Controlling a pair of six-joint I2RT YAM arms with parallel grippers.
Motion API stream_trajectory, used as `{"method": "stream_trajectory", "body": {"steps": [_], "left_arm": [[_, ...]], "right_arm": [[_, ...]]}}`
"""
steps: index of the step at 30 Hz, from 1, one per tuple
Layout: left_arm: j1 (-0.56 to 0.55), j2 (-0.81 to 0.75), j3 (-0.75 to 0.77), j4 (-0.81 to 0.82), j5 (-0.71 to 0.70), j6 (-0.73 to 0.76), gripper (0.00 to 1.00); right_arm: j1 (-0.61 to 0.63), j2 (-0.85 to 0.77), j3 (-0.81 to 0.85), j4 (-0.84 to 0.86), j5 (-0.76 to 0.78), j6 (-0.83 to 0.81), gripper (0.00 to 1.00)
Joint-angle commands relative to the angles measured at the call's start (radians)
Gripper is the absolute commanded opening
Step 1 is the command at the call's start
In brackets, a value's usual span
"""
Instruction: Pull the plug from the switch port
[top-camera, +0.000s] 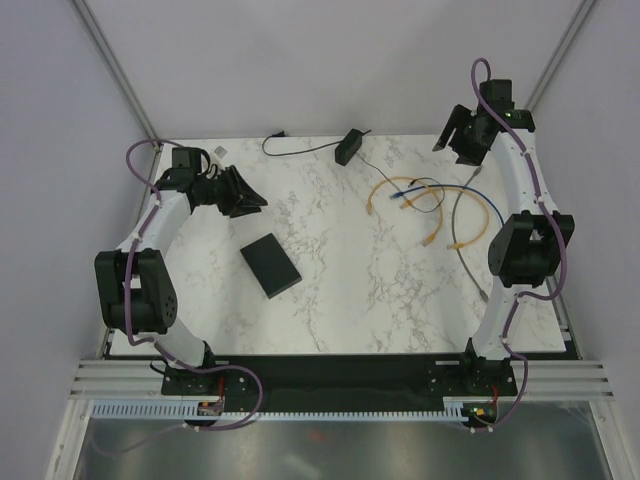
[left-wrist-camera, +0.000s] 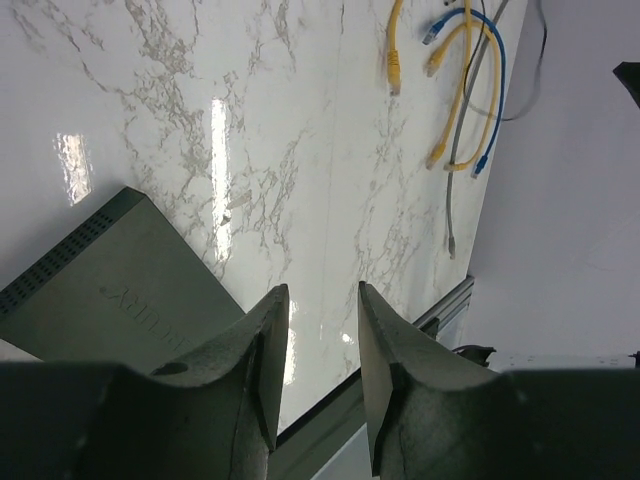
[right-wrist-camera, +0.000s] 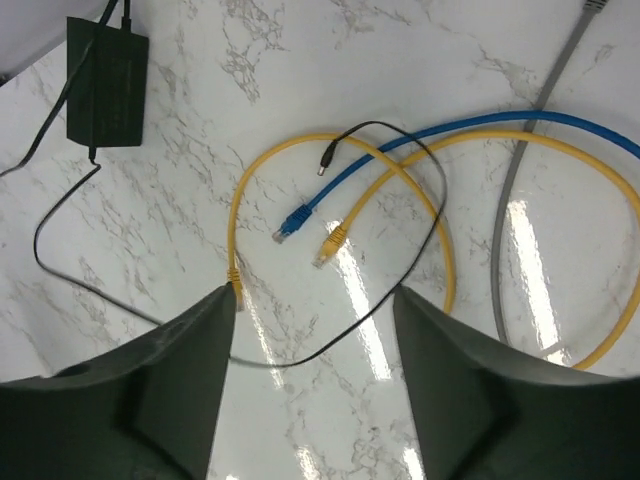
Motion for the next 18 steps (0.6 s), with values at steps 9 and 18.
{"method": "stream_trajectory", "body": {"steps": [9,18], "left_arm": [[0.0,0.077,0.08,0.092,-0.071,-0.05,0.45],[-0.072,0.289,0.078,0.704,-0.231,-0.61,0.5]], "right_arm": [[0.07,0.005,-0.041,0.203,-0.194,0.179,0.98],[0.19,-0.071,-0.193,0.102,-0.209,0.126,0.98]]}}
